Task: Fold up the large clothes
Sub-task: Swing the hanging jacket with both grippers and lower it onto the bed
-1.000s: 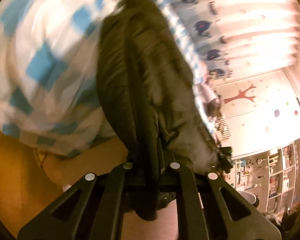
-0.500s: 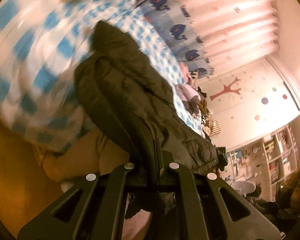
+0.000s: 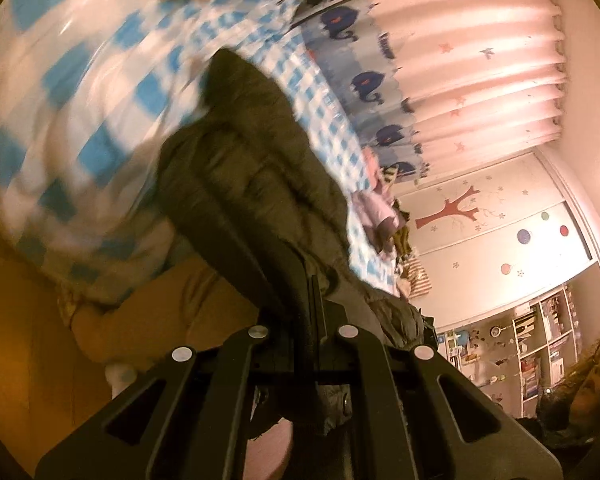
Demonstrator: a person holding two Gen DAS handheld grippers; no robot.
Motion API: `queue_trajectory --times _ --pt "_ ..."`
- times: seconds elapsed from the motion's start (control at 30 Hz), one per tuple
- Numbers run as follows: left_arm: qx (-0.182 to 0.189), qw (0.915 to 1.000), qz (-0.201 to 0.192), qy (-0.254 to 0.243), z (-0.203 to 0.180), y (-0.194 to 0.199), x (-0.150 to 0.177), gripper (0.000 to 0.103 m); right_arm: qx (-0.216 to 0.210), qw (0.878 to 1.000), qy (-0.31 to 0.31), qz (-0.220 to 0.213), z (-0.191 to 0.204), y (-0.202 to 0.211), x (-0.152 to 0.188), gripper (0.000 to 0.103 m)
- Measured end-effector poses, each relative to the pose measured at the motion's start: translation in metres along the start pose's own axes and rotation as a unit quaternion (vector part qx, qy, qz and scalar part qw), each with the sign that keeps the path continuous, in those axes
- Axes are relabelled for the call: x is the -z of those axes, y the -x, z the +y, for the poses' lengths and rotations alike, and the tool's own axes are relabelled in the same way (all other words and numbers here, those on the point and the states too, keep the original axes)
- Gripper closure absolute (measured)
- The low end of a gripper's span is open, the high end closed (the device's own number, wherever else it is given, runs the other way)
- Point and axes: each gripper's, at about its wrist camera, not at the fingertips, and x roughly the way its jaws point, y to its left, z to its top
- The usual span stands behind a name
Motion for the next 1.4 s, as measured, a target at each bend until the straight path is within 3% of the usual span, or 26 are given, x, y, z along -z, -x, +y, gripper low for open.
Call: queue_trajectory --times 0.33,0.53,0.93,1.17,1.4 --pt "0.034 0.9970 -0.061 -0.032 -0.054 -0.019 -0.093 0.099 -0.044 0.998 0.034 -0.010 0.017 -0.045 -0.091 0.094" --pt "0.047 0.9955 -0.074 -0.037 -0.065 -0.046 -0.153 0.099 -0.041 0.998 0.036 -0.018 0.013 -0.065 -0.139 0.094" --pt "0.026 0.9962 -0.083 0.004 -0.044 -0.130 -0.284 0.099 0.024 0.999 0.006 -0.046 -0.038 -0.117 -0.257 0.094" --pt "-0.013 0.9962 -0.080 0.033 -0.015 -0.196 -0.343 0.099 0.084 0.993 -0.042 -0.064 -0.106 -0.142 -0.307 0.094" --pt "-0.074 0.9919 -0.077 0.068 0.028 -0.251 -0.378 0.098 0.137 0.984 -0.084 -0.073 -0.171 -0.158 -0.335 0.092"
